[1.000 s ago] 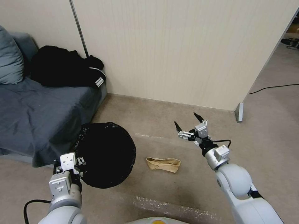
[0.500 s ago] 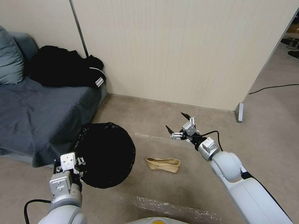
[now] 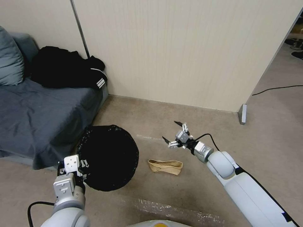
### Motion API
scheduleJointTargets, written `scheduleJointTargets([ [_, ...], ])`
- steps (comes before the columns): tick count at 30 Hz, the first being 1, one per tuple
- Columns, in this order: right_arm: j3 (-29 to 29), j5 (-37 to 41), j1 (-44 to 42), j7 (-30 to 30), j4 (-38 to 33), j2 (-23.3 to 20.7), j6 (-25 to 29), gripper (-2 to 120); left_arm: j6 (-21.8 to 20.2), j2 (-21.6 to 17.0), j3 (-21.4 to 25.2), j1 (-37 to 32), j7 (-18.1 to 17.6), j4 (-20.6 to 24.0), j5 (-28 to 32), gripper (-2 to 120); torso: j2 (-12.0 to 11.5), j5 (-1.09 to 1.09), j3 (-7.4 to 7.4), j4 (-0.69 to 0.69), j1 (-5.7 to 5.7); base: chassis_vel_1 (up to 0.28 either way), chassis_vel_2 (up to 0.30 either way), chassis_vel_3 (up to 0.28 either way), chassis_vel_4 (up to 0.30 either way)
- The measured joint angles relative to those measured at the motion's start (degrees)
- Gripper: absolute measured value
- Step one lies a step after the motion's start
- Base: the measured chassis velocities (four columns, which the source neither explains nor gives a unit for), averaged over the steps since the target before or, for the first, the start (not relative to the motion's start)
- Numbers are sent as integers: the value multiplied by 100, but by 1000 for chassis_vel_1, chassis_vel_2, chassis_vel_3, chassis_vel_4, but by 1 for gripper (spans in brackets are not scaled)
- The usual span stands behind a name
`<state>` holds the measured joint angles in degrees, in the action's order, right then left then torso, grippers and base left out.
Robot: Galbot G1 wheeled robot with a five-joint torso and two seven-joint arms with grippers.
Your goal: Pick up the trash bin, then pick up the garbage from the floor and place it into the trash bin.
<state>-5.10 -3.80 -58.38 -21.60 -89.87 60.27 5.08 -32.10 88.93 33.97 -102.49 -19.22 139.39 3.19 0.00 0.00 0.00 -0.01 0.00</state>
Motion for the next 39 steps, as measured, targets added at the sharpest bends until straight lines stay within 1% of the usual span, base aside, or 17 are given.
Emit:
scheduleJointTargets([
  [3, 59, -23, -12, -85, 59, -66, 66, 100, 2, 0, 5, 0, 0, 0, 0, 3, 0, 0, 0, 0, 0, 0, 0, 0, 0],
  [7, 141, -70, -121, -379, 102, -252, 206, 100, 12, 3, 9, 14, 0, -20, 1, 3, 0, 0, 0, 1, 0, 0, 0, 0, 0],
  [12, 135, -110, -221, -607, 133, -346, 305, 100, 14, 6, 2, 21, 0, -32, 1, 3, 0, 0, 0, 0, 0, 0, 0, 0, 0],
  [16, 64, -128, -360, -1045, 208, -449, 483, 100, 17, 6, -9, 20, -5, -42, 1, 3, 0, 0, 0, 0, 0, 0, 0, 0, 0],
  [17, 64, -128, -360, -1045, 208, -449, 483, 100, 17, 6, -9, 20, -5, -42, 1, 3, 0, 0, 0, 0, 0, 0, 0, 0, 0],
  [19, -21, -93, -404, -1384, 265, -475, 615, 100, 26, 6, -11, -2, -9, -42, -1, 3, 0, 0, 0, 0, 0, 0, 0, 0, 0],
  [24, -88, -71, -420, -1684, 348, -511, 761, 100, 38, 5, -11, -22, -16, -42, -9, 3, 0, -1, 0, 1, 0, 0, 0, 0, 0],
  [28, -90, -69, -415, -1775, 428, -507, 815, 100, 41, 11, -25, -22, -17, -42, -19, 3, 0, 0, 0, 0, 0, 0, 0, 0, 0],
  [32, -95, -47, -366, -1941, 667, -401, 921, 100, 59, 19, -50, -41, -19, -52, -47, 3, 0, 0, 0, 0, 0, 0, 0, 0, 0],
  [36, -40, -169, -210, -2084, 1071, -227, 1041, 100, 78, 24, -52, -63, -22, -57, -63, 3, 0, -1, 0, 0, 0, 0, 0, 0, 0],
  [37, -40, -169, -210, -2084, 1071, -227, 1041, 100, 78, 24, -52, -63, -22, -57, -63, 3, 0, -1, 0, 0, 0, 0, 0, 0, 0],
  [39, -42, -240, -124, -2114, 1333, -81, 1120, 100, 82, 27, -53, -70, -22, -57, -68, 3, 0, 0, 0, 1, -1, 0, 0, 0, 0],
])
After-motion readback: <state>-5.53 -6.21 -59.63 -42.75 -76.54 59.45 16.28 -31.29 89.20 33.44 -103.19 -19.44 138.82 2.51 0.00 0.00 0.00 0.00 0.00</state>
